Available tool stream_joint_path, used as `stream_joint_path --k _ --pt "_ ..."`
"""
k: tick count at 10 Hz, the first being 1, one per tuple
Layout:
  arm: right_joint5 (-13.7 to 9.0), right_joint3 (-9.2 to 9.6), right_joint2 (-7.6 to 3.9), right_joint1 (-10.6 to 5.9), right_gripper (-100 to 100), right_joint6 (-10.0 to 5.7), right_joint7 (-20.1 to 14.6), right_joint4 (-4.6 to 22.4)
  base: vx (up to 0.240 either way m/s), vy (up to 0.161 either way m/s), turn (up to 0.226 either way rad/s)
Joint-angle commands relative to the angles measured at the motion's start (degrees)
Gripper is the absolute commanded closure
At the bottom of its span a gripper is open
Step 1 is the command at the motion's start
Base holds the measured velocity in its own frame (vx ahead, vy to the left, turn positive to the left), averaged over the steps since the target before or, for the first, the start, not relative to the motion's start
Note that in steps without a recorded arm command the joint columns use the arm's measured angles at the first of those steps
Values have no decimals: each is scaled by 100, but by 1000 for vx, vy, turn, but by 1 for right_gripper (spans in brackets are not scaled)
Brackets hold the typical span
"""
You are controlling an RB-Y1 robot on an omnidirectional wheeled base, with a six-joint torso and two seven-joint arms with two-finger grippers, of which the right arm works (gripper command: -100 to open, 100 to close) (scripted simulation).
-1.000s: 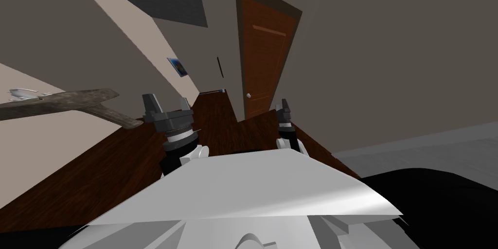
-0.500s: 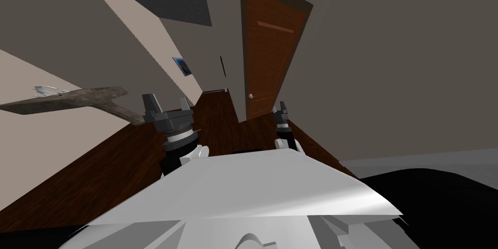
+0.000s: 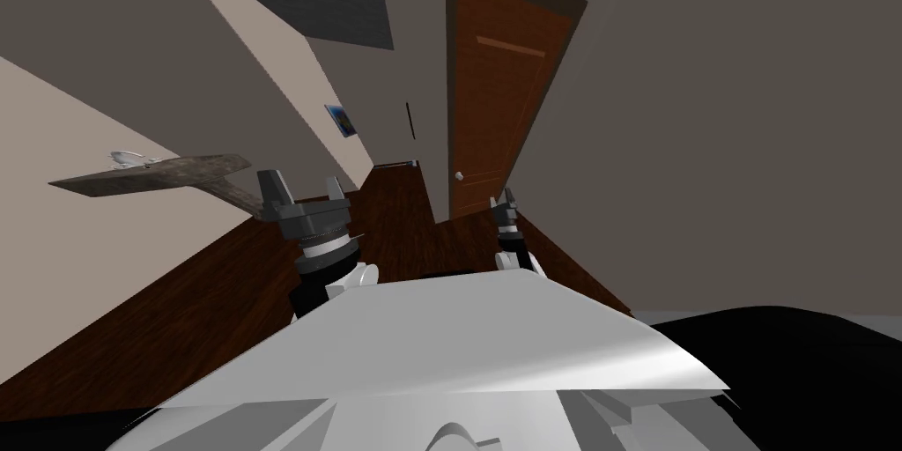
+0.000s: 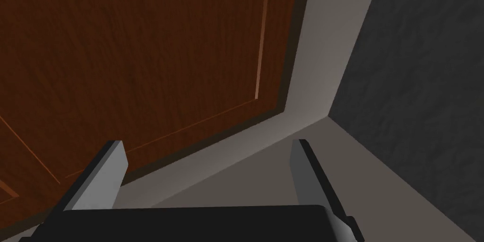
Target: Pull the door open
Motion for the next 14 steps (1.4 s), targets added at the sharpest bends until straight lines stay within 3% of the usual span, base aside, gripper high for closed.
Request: stream_joint_path --k 1,14 --pt "-140 50 -56 -35 -100 -64 -234 178 90 -27 101" --pt "-1487 442 -586 -601 -100 -748 -2323 2210 92 -33 133"
